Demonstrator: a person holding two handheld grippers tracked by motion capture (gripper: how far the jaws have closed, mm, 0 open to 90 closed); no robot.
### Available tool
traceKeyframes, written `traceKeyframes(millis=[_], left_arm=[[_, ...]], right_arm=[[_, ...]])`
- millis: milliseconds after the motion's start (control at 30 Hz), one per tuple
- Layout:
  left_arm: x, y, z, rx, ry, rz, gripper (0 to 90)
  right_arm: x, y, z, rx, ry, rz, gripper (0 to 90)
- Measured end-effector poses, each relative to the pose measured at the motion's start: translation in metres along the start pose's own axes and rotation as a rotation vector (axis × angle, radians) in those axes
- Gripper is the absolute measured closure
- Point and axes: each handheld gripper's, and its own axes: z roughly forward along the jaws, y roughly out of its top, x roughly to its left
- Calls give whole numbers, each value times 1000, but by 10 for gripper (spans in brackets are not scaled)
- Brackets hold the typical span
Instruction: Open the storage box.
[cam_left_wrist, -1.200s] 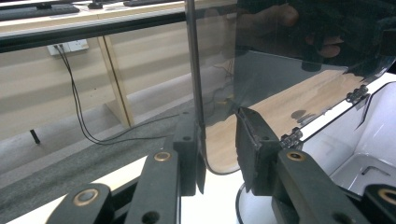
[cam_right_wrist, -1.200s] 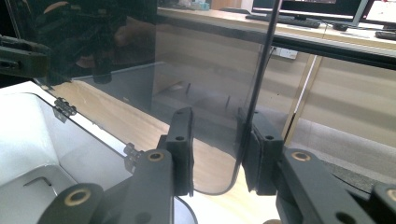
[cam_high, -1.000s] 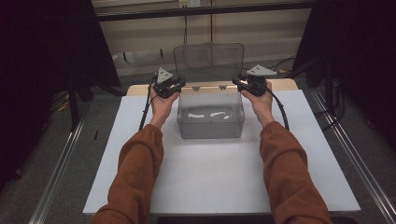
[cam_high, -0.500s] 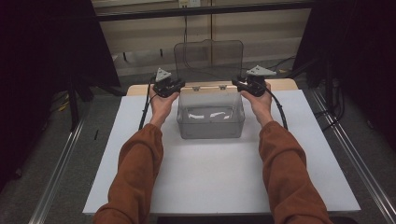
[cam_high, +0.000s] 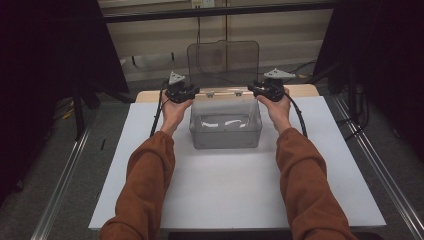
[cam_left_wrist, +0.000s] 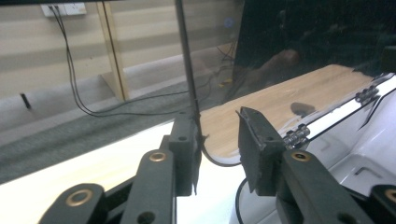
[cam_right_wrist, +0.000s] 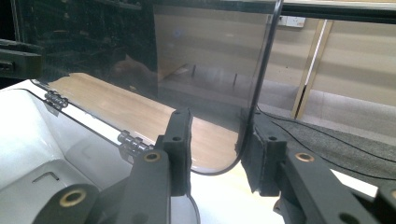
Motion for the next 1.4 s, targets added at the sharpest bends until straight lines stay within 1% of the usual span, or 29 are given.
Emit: traceKeyframes(millis=[33, 100, 200, 233, 267, 400, 433, 500, 633, 700, 733, 800, 867, 933, 1067, 1100, 1333, 1400], left_arm=[[1, 0, 0, -8, -8, -18, 692], [3, 1, 0, 0, -19, -29, 707], [4, 4, -1, 27, -25, -44, 725], [4, 5, -1, 38, -20, -39, 723], [2, 6, -1, 43, -14, -46, 721], [0, 8, -1, 71, 8, -53, 710], [0, 9, 0, 72, 10, -50, 710], [-1, 10, -1, 83, 16, -54, 710], [0, 10, 0, 88, 14, -72, 716], [0, 10, 0, 91, 16, -71, 717], [0, 10, 0, 91, 20, -78, 716], [-2, 10, 1, 95, 34, -74, 703], [-3, 11, 2, 98, 40, -82, 682], [-2, 11, 2, 104, 31, -86, 683], [-1, 11, 3, 99, 29, -107, 681], [0, 11, 3, 108, 28, -101, 680], [1, 12, 5, 126, 22, -119, 666], [2, 12, 5, 133, 19, -119, 662]], right_arm=[[0, 0, 0, -1, 2, 1, 646], [0, 1, 1, 3, 4, 5, 647], [-1, 2, 1, 9, 6, 14, 648], [-1, 2, 1, 10, 4, 19, 647], [-1, 2, 1, 12, 3, 26, 646], [-1, 2, 2, 16, 5, 49, 642], [-1, 2, 2, 18, 6, 56, 643], [-1, 3, 3, 23, 7, 60, 639], [0, 5, 4, 40, -7, 62, 631], [0, 6, 4, 42, -9, 66, 630], [0, 6, 4, 44, -9, 76, 630], [0, 6, 5, 46, -6, 84, 630], [-1, 7, 5, 56, -4, 110, 628], [-1, 9, 6, 66, -5, 123, 628], [-1, 10, 8, 73, -8, 151, 622], [-1, 10, 8, 73, -9, 156, 621], [-3, 10, 10, 84, -5, 176, 606], [-4, 10, 11, 98, 0, 195, 601]])
